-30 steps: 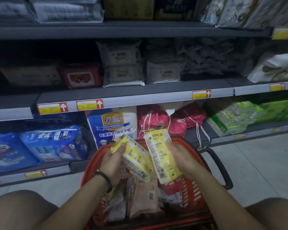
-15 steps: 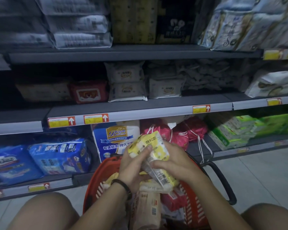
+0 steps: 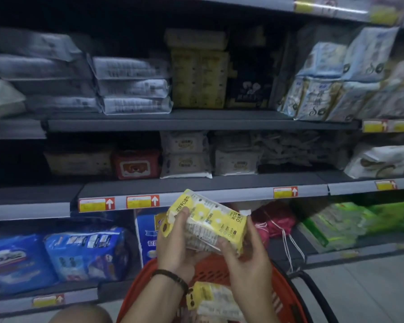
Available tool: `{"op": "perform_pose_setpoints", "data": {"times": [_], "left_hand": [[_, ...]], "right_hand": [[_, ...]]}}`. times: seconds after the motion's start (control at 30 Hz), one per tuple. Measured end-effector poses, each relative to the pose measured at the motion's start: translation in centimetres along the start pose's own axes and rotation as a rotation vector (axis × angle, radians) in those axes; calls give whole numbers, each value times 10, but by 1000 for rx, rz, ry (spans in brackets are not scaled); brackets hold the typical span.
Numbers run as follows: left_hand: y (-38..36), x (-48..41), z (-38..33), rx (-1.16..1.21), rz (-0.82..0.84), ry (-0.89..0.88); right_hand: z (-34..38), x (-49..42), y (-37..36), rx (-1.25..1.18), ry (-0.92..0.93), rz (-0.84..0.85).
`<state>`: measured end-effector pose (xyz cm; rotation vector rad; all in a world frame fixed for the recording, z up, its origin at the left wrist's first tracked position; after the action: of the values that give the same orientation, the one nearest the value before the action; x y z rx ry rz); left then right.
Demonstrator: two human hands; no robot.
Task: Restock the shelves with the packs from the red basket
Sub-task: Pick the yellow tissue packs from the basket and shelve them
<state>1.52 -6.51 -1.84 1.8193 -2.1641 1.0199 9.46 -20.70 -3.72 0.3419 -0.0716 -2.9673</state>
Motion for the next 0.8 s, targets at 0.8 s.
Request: {"op": "perform_pose_setpoints", "data": {"times": [0.8], "left_hand": [[-190, -6, -256, -1172, -237, -1362]], "right_hand": [[231, -245, -113, 286, 554, 14]]}}
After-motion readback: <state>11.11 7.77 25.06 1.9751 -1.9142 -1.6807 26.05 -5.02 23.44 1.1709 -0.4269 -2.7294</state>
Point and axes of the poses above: each hand's wrist, its own x-axis away from the middle knuckle, its own y-axis out of the back of the hand, z = x × y, the point moved 3 cm from there along -x, towards the middle knuckle, and after that the axes turned 15 degrees about -z, right-handed, at the moved point
